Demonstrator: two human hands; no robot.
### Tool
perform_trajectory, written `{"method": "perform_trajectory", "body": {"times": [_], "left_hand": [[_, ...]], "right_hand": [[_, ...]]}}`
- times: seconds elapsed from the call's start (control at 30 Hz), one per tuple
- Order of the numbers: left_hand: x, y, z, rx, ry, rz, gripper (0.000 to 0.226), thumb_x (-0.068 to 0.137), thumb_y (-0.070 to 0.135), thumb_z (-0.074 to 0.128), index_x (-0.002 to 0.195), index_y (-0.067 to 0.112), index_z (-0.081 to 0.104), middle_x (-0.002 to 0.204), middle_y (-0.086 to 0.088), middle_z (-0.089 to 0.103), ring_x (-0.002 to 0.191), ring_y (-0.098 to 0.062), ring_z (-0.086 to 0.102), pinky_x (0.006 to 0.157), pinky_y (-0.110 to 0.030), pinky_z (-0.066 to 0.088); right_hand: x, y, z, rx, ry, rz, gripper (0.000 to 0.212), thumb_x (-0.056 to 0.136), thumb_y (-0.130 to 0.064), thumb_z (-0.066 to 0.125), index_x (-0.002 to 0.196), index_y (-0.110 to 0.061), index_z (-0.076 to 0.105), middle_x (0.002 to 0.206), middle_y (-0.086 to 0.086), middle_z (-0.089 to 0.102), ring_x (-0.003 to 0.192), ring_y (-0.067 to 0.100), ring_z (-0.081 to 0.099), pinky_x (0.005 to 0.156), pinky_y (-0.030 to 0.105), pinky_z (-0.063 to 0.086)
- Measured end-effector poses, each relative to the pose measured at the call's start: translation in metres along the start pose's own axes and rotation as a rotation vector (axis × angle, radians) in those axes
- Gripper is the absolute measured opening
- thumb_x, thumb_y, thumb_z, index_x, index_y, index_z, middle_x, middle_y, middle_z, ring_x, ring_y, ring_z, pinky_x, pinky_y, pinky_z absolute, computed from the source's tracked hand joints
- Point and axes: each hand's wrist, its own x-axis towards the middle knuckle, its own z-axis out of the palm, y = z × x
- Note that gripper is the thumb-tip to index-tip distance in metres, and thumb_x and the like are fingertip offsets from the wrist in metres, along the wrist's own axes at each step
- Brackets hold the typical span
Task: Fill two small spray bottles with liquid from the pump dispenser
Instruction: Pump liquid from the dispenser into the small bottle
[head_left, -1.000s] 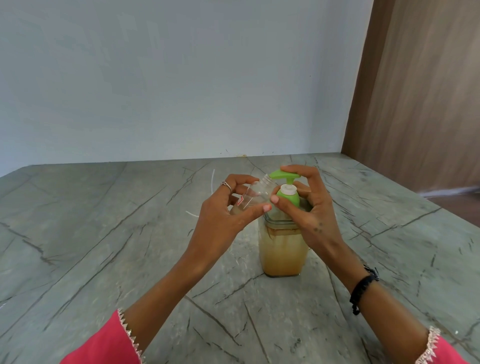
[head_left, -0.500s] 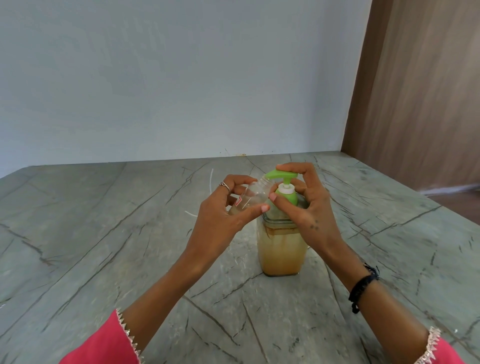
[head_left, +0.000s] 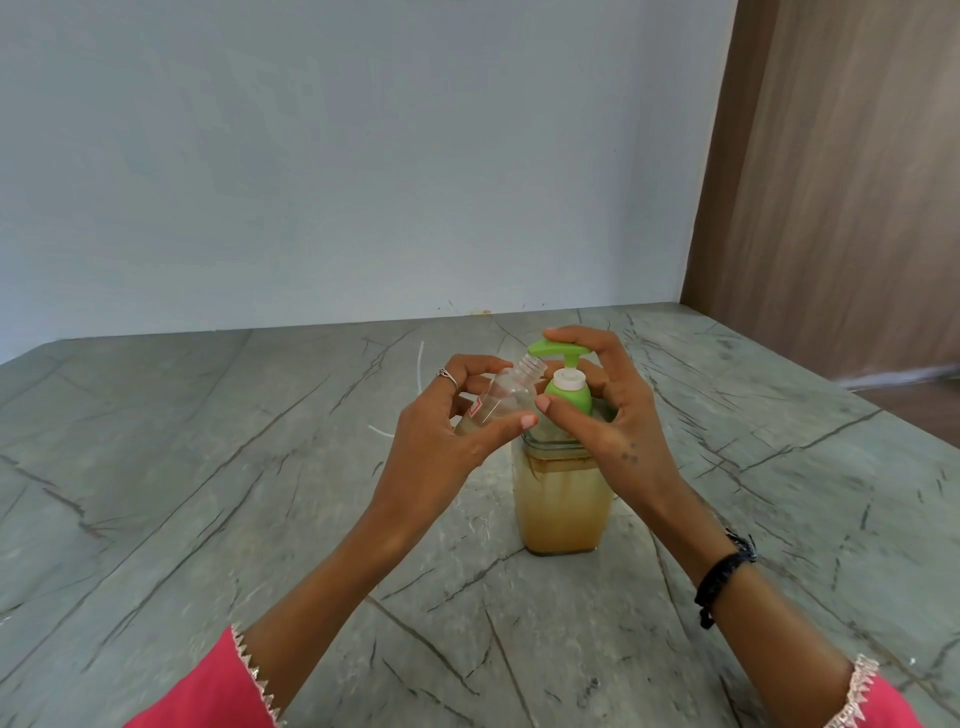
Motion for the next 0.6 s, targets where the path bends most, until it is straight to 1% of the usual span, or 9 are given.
{"method": "perform_trajectory", "body": {"times": [0.1,0.17,0.27,0.37,0.4,0.47,0.53,0.6], "left_hand": [[0.0003,0.0013,-0.0005,-0.014,0.004,-0.003,0.035,0.068,0.033,0.072,0.097,0.038,0.054,0.087,0.021,0.060,0.082,-0.005,0.062,0.059,-0.019,0.055],[0.0004,0.0020,-0.0004,-0.019,0.004,-0.006,0.035,0.067,0.034,0.071,0.097,0.039,0.053,0.088,0.020,0.060,0.081,-0.006,0.062,0.059,-0.021,0.056],[0.0005,0.0024,-0.0006,-0.023,-0.001,0.005,0.035,0.069,0.032,0.072,0.098,0.038,0.053,0.089,0.019,0.060,0.082,-0.005,0.062,0.060,-0.018,0.055],[0.0006,0.0028,-0.0015,-0.028,-0.002,0.017,0.034,0.069,0.032,0.072,0.097,0.039,0.053,0.090,0.019,0.060,0.084,-0.001,0.060,0.059,-0.013,0.053],[0.0008,0.0028,-0.0015,-0.026,-0.001,0.020,0.034,0.070,0.031,0.072,0.096,0.040,0.052,0.090,0.019,0.060,0.084,-0.001,0.060,0.059,-0.012,0.052],[0.0010,0.0031,-0.0015,-0.019,0.002,0.024,0.034,0.071,0.029,0.072,0.095,0.041,0.052,0.091,0.019,0.060,0.083,-0.004,0.061,0.059,-0.011,0.052],[0.0015,0.0029,-0.0014,-0.010,0.003,0.023,0.034,0.072,0.028,0.073,0.095,0.042,0.051,0.091,0.020,0.059,0.083,-0.007,0.062,0.060,-0.011,0.052],[0.0019,0.0025,-0.0010,-0.007,-0.004,0.018,0.034,0.073,0.028,0.073,0.095,0.042,0.051,0.091,0.020,0.059,0.084,-0.006,0.062,0.060,-0.012,0.053]], "right_hand": [[0.0000,0.0007,0.0006,0.013,0.007,0.010,0.043,0.081,-0.009,0.066,0.115,-0.029,0.050,0.105,0.001,0.068,0.092,0.015,0.069,0.077,0.024,0.055],[0.0000,0.0010,0.0003,0.023,0.006,0.012,0.042,0.081,-0.012,0.067,0.115,-0.029,0.051,0.100,0.001,0.069,0.091,0.016,0.069,0.077,0.025,0.055],[0.0005,0.0014,-0.0001,0.020,0.003,0.008,0.039,0.081,-0.014,0.066,0.115,-0.028,0.052,0.087,0.002,0.068,0.084,0.018,0.067,0.076,0.030,0.056],[0.0019,0.0016,0.0003,0.019,0.008,0.001,0.036,0.080,-0.019,0.065,0.113,-0.026,0.053,0.086,0.005,0.068,0.083,0.025,0.067,0.077,0.037,0.057],[0.0023,0.0016,0.0003,0.022,0.011,-0.001,0.035,0.080,-0.019,0.065,0.112,-0.025,0.053,0.084,0.005,0.068,0.082,0.026,0.067,0.077,0.037,0.057],[0.0031,0.0014,0.0003,0.033,0.019,0.005,0.033,0.081,-0.013,0.065,0.109,-0.025,0.055,0.082,0.006,0.068,0.080,0.025,0.067,0.076,0.035,0.056],[0.0033,0.0008,0.0007,0.054,0.033,0.020,0.033,0.080,-0.008,0.064,0.105,-0.026,0.056,0.082,0.007,0.068,0.079,0.022,0.068,0.075,0.031,0.056],[0.0036,-0.0003,0.0014,0.068,0.050,0.033,0.032,0.078,-0.006,0.065,0.102,-0.027,0.057,0.082,0.005,0.069,0.080,0.020,0.069,0.074,0.030,0.056]]}}
